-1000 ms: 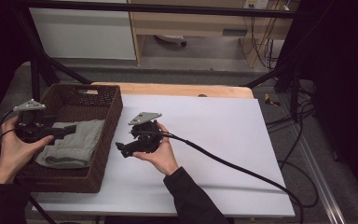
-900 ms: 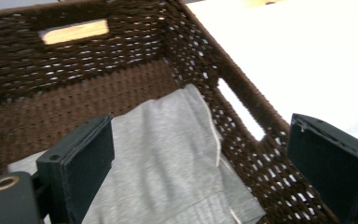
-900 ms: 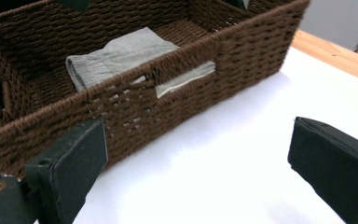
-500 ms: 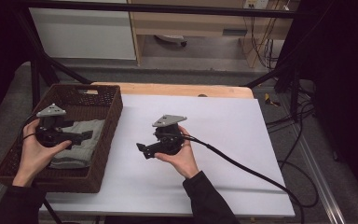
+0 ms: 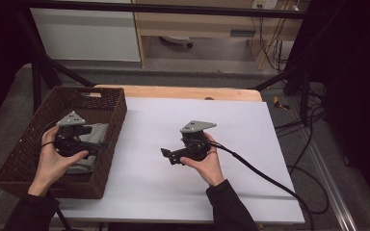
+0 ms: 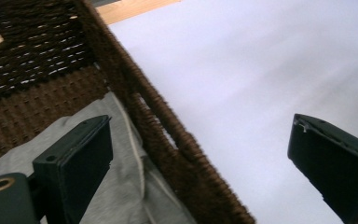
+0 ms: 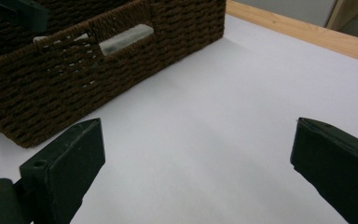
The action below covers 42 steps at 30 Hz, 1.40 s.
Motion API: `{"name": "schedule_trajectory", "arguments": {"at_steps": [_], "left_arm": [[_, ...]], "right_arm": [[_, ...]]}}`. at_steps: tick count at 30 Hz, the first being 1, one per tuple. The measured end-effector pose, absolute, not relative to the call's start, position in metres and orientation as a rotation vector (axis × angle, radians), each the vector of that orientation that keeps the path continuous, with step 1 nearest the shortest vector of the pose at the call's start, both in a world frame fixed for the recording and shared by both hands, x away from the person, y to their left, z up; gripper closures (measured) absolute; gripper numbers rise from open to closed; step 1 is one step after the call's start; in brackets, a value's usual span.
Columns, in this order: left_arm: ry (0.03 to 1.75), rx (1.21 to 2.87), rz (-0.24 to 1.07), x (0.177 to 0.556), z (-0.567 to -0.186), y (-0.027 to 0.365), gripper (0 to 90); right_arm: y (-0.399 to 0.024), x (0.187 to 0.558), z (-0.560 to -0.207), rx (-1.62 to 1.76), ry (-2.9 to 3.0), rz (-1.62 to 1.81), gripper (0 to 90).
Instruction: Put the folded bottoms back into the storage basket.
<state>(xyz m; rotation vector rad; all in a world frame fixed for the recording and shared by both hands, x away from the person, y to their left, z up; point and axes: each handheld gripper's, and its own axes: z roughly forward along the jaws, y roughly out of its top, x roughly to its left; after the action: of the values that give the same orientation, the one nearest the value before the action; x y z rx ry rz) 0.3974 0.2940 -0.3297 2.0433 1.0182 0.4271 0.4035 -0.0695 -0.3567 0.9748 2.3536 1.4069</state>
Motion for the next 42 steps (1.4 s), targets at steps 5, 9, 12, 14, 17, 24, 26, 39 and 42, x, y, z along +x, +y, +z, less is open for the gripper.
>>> {"name": "schedule_trajectory", "arguments": {"at_steps": [5,9,12,14,17,24,26,39,42], "left_arm": [[0.984,2.053,0.414,0.393,-0.333,0.282,6.1],[0.972,2.069,0.409,0.393,-0.337,0.276,5.5],[0.964,2.078,0.405,0.392,-0.34,0.274,5.3],[0.961,2.079,0.4,0.392,-0.341,0.273,5.1],[0.965,2.083,0.402,0.392,-0.345,0.272,5.0],[0.956,2.094,0.396,0.393,-0.349,0.272,4.3],[0.959,2.094,0.394,0.392,-0.351,0.271,4.2],[0.956,2.111,0.406,0.392,-0.355,0.27,3.2],[0.954,2.113,0.41,0.392,-0.355,0.269,2.9]], "right_arm": [[-0.093,0.403,-0.364,0.991,2.355,1.402,3.0],[-0.109,0.402,-0.369,1.004,2.357,1.403,3.0],[-0.122,0.401,-0.373,1.004,2.353,1.398,2.6],[-0.131,0.4,-0.376,1.016,2.345,1.387,2.6],[-0.144,0.399,-0.379,1.033,2.34,1.37,2.3],[-0.175,0.395,-0.388,1.06,2.326,1.342,2.0],[-0.184,0.395,-0.391,1.072,2.321,1.337,1.9],[-0.23,0.386,-0.415,1.164,2.288,1.302,1.3],[-0.236,0.384,-0.417,1.179,2.279,1.31,1.3]]}}
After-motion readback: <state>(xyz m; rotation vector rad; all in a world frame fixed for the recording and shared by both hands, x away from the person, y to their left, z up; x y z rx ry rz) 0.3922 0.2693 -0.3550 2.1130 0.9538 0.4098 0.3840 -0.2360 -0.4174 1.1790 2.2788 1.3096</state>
